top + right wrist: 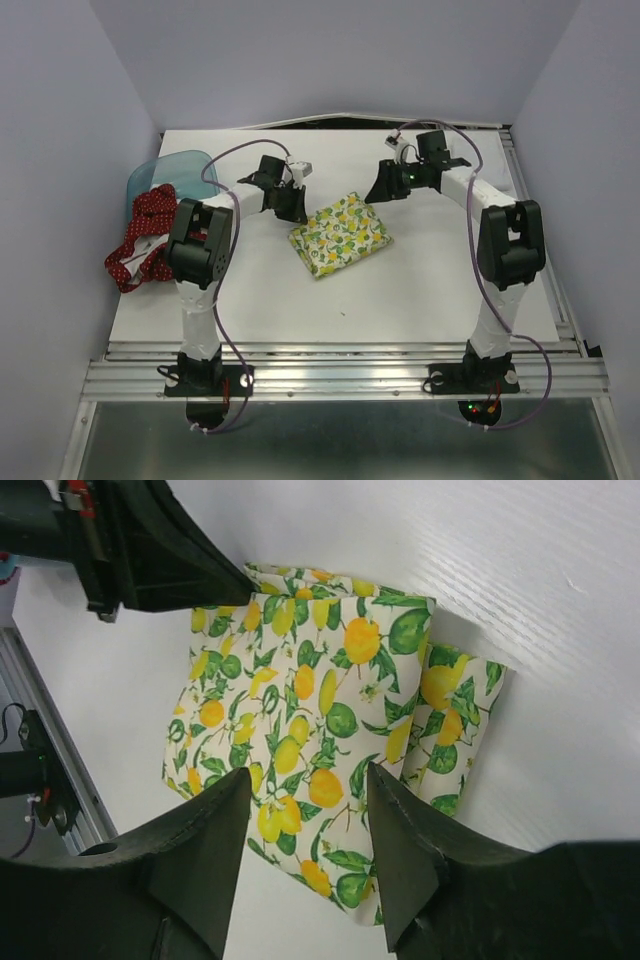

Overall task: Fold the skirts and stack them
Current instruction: Fold the skirt

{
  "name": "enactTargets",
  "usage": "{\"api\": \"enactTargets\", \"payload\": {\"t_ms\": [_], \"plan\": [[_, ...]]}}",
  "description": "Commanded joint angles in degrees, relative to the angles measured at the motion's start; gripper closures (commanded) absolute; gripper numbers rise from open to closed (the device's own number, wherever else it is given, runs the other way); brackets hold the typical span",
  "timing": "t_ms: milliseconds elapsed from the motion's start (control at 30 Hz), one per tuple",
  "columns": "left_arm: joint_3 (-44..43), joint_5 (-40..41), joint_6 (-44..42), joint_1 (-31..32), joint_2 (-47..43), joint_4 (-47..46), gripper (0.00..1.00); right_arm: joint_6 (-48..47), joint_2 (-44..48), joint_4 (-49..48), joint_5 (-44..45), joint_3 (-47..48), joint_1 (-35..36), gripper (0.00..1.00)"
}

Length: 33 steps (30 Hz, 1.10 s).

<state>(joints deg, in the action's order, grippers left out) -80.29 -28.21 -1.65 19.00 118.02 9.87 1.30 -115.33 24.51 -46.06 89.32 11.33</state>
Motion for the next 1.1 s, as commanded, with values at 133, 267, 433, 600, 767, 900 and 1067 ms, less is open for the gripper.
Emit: {"api": "enactTargets", "payload": {"t_ms": [133, 267, 433, 600, 767, 900, 1067], "plan": [[-0.7, 2.7, 1.0, -1.3, 1.0, -0.7, 1.0, 5.6, 7.8, -10.4, -9.5, -6.1, 1.4, 0.53], [-0.9, 2.9, 1.1, -1.4, 1.7, -0.5, 1.0, 5.6, 3.0, -10.8, -11.9, -6.8, 3.6, 0.54], [-1.3, 3.4, 0.7, -1.5, 2.7, -0.8, 1.0, 14.4, -4.9, -18.9, -12.0, -7.9, 4.1, 0.53], [-3.2, 2.0, -0.5, -2.4, 4.3, -0.7, 1.0, 18.3, -10.0, -22.2, -5.1, -8.7, 4.1, 0.55], [-15.4, 1.4, -6.9, -2.9, 8.1, 3.8, 0.9, 22.8, -7.9, -27.9, 3.3, -17.3, 4.1, 0.55], [-23.9, 0.0, -7.8, -3.3, 8.6, 8.3, 0.62, 23.5, -5.7, -28.6, 5.9, -21.2, 4.1, 0.55], [-15.3, -9.0, -2.4, -6.0, -1.8, 0.8, 0.54, 25.9, -1.4, -30.0, 1.9, -20.1, 4.1, 0.5]]}}
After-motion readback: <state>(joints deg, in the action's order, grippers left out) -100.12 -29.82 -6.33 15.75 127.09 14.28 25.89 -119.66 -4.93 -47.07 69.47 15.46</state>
